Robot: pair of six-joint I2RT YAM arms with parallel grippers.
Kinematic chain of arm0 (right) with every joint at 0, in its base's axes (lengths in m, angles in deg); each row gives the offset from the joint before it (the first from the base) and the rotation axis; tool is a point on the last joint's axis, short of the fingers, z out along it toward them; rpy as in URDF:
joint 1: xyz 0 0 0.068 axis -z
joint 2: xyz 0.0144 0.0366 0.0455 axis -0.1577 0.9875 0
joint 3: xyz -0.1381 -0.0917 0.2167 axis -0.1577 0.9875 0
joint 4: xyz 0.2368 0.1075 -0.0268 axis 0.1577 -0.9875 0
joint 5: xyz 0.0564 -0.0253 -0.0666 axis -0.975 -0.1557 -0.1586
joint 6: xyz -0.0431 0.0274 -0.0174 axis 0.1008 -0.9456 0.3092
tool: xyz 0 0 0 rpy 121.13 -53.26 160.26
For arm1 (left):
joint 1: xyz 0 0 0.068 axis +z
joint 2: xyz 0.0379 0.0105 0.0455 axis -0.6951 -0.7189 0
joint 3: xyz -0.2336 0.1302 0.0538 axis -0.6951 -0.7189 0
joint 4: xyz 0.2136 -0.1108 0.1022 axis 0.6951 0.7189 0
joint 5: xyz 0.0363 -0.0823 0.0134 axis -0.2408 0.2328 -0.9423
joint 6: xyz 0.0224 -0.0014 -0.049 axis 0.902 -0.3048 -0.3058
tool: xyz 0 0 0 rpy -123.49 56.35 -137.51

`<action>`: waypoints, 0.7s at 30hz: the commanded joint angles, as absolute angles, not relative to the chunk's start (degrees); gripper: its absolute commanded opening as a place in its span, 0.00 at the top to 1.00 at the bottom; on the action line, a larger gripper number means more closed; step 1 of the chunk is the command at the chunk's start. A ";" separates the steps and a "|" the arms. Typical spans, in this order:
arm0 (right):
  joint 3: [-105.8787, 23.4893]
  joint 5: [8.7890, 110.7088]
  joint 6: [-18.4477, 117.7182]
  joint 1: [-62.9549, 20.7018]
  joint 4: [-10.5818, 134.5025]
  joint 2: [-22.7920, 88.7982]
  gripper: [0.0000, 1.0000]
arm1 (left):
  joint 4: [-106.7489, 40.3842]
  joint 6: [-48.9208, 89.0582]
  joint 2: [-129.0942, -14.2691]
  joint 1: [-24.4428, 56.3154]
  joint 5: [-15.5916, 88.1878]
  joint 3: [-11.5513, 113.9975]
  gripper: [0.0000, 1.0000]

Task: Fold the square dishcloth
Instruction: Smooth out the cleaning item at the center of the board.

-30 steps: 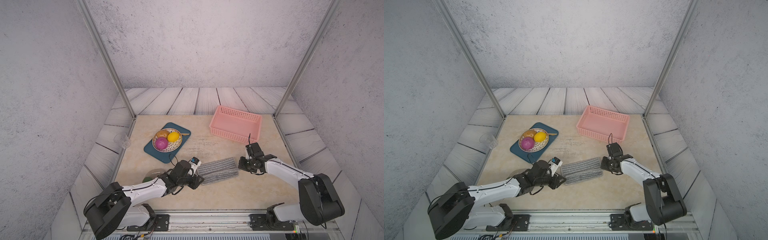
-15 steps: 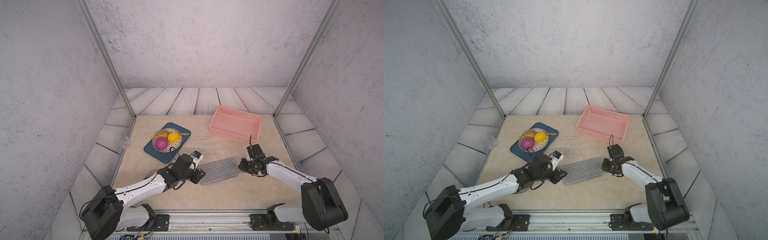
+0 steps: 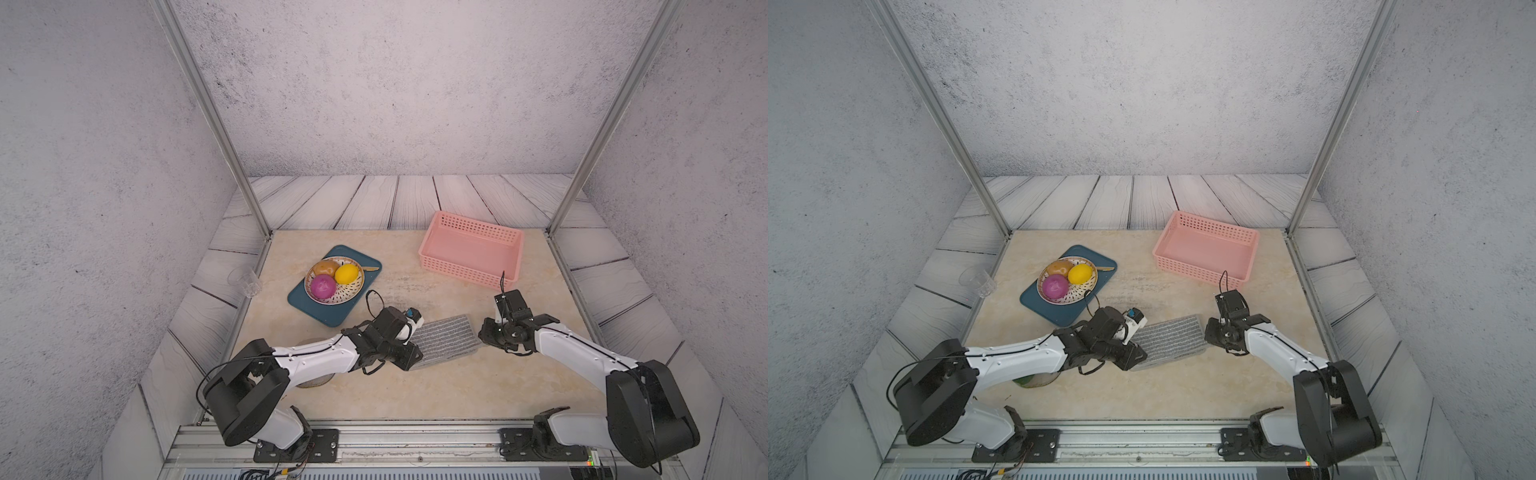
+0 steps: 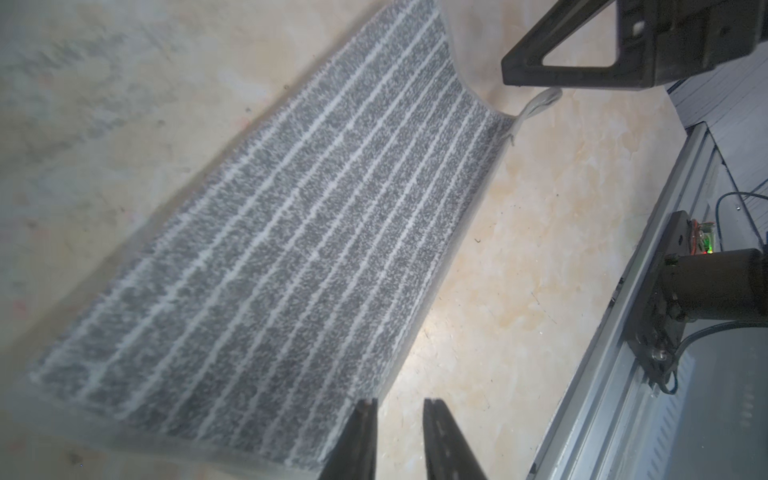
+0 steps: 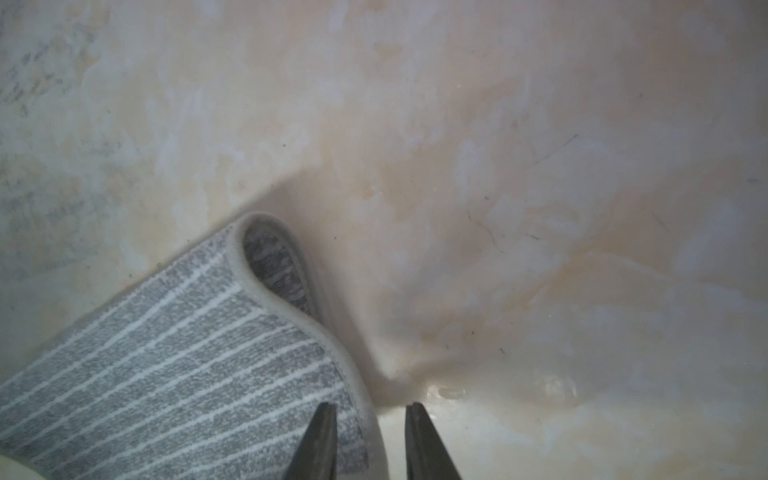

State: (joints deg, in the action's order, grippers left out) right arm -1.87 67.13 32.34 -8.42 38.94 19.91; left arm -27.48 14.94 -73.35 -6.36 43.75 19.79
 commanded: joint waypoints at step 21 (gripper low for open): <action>0.48 68.22 30.37 -8.50 37.56 18.11 0.77 | -19.24 14.18 -73.31 -6.50 34.39 17.24 0.68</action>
